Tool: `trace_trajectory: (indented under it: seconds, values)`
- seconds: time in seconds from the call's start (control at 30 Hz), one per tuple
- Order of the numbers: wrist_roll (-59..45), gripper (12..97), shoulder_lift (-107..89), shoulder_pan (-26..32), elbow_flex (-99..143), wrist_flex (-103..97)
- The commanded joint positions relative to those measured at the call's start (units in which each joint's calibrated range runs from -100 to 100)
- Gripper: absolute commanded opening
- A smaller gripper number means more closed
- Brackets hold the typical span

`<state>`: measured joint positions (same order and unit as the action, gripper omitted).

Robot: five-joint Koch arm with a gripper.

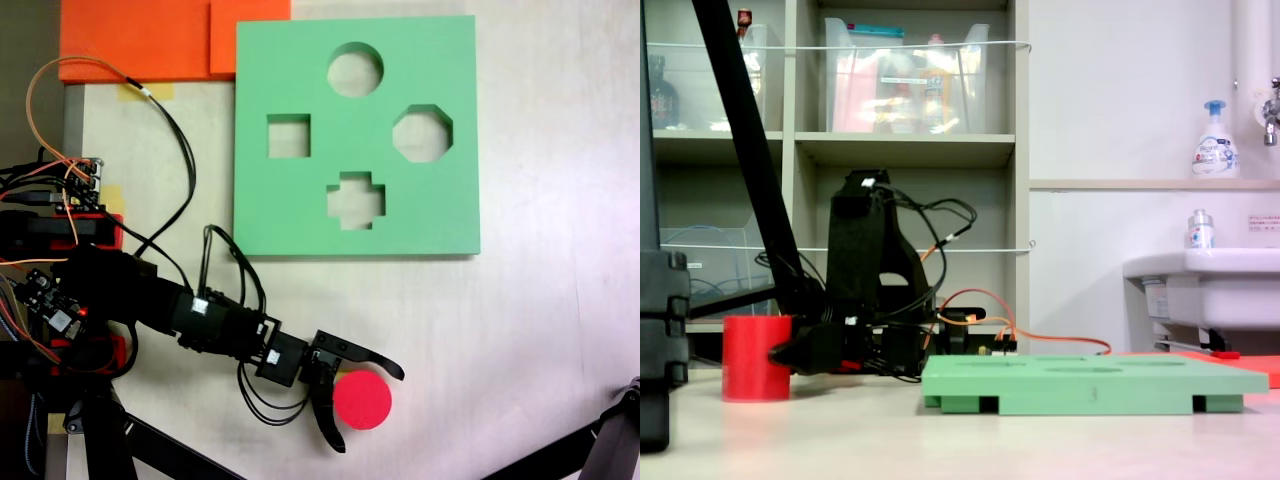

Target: Put the cylinder block into the corresponding hole

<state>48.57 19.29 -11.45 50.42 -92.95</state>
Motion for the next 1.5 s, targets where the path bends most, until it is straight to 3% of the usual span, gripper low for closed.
trace_trajectory:
  seconds: [0.0,0.07,0.2,0.5,0.63,0.77,0.87,1.2,1.47]
  values:
    - [0.4,71.7,-0.2,0.0,-1.4,-7.0]
    - [0.4,67.8,-0.2,0.0,-1.4,-7.0]
    - [0.4,52.1,0.0,-0.1,-1.0,-7.0]
    - [0.4,47.4,0.0,0.0,-1.0,-7.0]
    - [0.4,38.7,0.4,-0.1,-0.8,-7.0]
    - [0.4,38.3,1.0,0.0,0.0,-7.0]
    - [0.4,27.3,0.4,0.0,2.8,-7.0]
    - [0.5,21.7,-3.6,0.0,7.8,-7.0]
    - [0.5,21.9,-21.9,3.1,21.9,-7.0]
